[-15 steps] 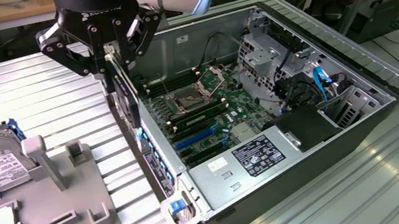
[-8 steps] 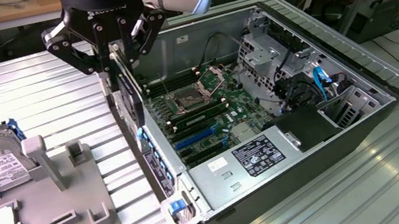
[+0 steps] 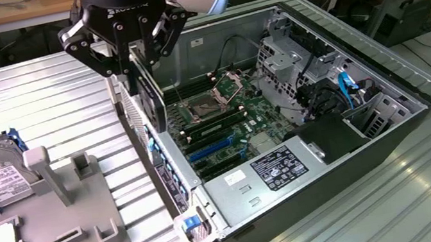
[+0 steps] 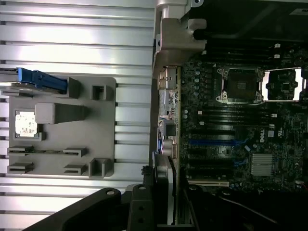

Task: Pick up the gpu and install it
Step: 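Pick up the gpu and move the gpu toward the slot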

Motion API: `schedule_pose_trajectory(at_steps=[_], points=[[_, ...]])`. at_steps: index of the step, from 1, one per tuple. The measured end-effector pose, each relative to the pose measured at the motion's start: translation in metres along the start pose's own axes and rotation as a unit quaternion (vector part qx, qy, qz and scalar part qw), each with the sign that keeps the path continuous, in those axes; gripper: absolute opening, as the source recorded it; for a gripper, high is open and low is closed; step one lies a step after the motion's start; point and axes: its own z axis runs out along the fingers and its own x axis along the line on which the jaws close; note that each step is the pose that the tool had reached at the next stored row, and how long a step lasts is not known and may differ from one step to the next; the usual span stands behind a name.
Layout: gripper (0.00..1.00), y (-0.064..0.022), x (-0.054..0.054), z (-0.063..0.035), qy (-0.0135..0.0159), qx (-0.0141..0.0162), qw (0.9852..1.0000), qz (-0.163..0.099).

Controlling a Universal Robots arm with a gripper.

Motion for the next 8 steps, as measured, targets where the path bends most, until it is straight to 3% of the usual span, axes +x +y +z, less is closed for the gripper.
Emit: schedule_pose_trajectory(at_steps=[8], points=[[0.28, -0.0004, -0.0096, 0.0001, 0.0000, 0.0000, 1.0000, 0.000]])
